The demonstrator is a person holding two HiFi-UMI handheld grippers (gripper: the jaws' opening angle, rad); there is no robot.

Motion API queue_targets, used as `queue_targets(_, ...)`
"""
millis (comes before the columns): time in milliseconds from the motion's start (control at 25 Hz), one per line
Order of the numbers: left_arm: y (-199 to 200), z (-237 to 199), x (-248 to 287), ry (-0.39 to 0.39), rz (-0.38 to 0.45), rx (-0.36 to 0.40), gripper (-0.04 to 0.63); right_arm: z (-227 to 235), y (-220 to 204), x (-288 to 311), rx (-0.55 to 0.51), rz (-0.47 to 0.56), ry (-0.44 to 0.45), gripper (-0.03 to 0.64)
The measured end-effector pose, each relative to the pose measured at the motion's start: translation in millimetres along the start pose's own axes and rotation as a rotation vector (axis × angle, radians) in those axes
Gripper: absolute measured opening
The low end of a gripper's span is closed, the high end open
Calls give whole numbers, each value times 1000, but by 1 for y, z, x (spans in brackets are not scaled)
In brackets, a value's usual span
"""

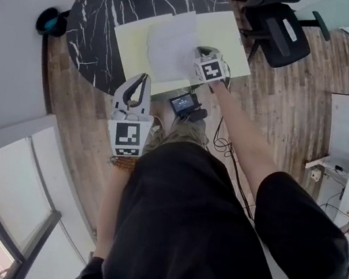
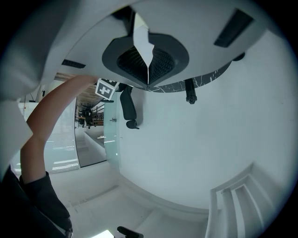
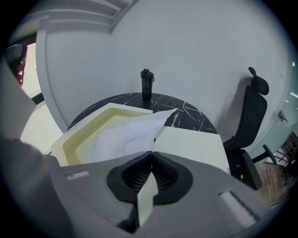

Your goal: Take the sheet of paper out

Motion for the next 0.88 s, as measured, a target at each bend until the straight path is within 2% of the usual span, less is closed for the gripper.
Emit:
queue_targets(280, 15, 11, 4, -36, 32, 23, 9, 13, 2, -32, 42, 20, -34, -2)
queue_targets(680, 30, 21, 2, -67, 68, 58, 9, 33, -2, -68, 75, 99, -101, -2)
queue_targets(880, 38, 38, 8, -102, 86, 46, 9, 50, -6, -105, 92, 130, -143, -2)
Point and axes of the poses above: the fingertips, and each gripper's own axes: x forward along the fingers, z to its right, y out of its top, the point moved 6 cm from there along -x, backward along the fingers
